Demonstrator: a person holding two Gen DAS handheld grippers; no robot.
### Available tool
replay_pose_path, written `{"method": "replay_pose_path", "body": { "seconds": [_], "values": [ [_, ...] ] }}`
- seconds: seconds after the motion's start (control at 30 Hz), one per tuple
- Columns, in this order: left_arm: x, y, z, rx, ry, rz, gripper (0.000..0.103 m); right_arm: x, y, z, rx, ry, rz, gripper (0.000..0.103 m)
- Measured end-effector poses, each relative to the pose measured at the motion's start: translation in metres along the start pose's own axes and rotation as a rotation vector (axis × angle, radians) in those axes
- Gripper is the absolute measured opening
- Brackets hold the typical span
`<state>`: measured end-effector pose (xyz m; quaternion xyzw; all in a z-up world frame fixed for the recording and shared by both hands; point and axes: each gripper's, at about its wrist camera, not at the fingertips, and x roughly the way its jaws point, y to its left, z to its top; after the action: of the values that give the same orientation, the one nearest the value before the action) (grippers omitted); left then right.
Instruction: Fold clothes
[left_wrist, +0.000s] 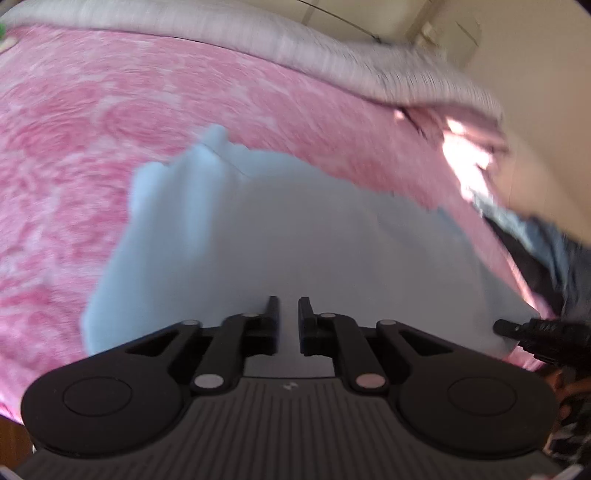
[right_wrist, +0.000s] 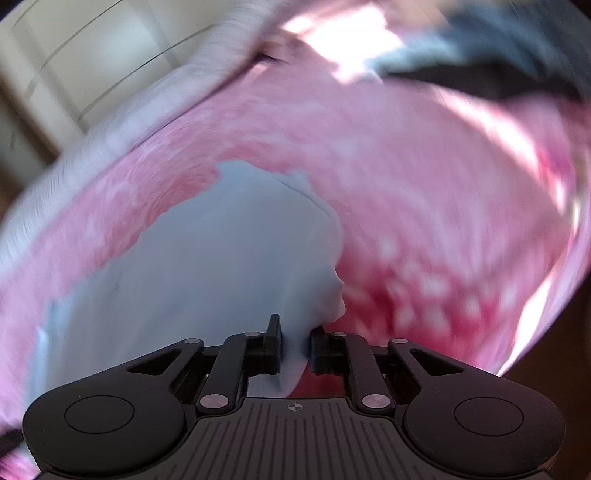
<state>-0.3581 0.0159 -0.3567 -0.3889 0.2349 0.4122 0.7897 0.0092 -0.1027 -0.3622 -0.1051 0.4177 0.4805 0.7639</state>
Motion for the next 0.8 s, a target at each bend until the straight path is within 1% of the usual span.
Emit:
{"method": "replay_pose_path", "body": {
  "seconds": [0.03, 0.1, 0.2, 0.27, 0.3, 0.33, 0.47, 0.5, 0.57, 0.6, 0.67, 0.7, 0.8],
  "values": [
    [-0.005, 0.009, 0.001, -0.034, -0.004, -0.009, 0.008, -0.006, 0.019, 0.001, -0.097, -0.044, -0.02, 0.011],
    [-0.016, 0.028, 0.002, -0.1, -0.012, -0.027, 0.008, -0.021, 0.06, -0.004, -0.302, -0.146, -0.032, 0.011],
    [-0.028, 0.053, 0.001, -0.183, -0.025, -0.055, 0.008, -0.04, 0.122, -0.025, -0.597, -0.264, 0.015, 0.011],
    [-0.034, 0.067, -0.001, -0.232, -0.032, -0.07, 0.008, -0.048, 0.158, -0.05, -0.784, -0.304, 0.07, 0.011],
    [-0.037, 0.073, -0.003, -0.256, -0.033, -0.079, 0.008, -0.054, 0.173, -0.065, -0.862, -0.313, 0.098, 0.011],
    [-0.039, 0.078, -0.004, -0.276, -0.035, -0.087, 0.008, -0.055, 0.185, -0.08, -0.934, -0.303, 0.127, 0.011],
    [-0.042, 0.089, -0.008, -0.318, -0.029, -0.1, 0.008, -0.041, 0.222, -0.135, -1.166, -0.196, 0.235, 0.011],
    [-0.042, 0.09, -0.008, -0.321, -0.026, -0.1, 0.008, -0.035, 0.226, -0.144, -1.2, -0.155, 0.252, 0.012],
    [-0.043, 0.089, -0.009, -0.322, -0.024, -0.103, 0.008, -0.023, 0.23, -0.158, -1.257, -0.087, 0.246, 0.03],
    [-0.043, 0.088, -0.009, -0.323, -0.024, -0.109, 0.008, -0.022, 0.228, -0.159, -1.265, -0.085, 0.246, 0.03],
    [-0.043, 0.086, -0.007, -0.328, -0.018, -0.12, 0.011, -0.025, 0.219, -0.151, -1.23, -0.075, 0.285, 0.035],
    [-0.043, 0.085, -0.006, -0.33, -0.015, -0.127, 0.012, -0.029, 0.214, -0.143, -1.193, -0.052, 0.321, 0.036],
    [-0.039, 0.079, 0.0, -0.329, -0.009, -0.157, 0.019, -0.045, 0.195, -0.111, -1.073, -0.001, 0.442, 0.045]
  ]
}}
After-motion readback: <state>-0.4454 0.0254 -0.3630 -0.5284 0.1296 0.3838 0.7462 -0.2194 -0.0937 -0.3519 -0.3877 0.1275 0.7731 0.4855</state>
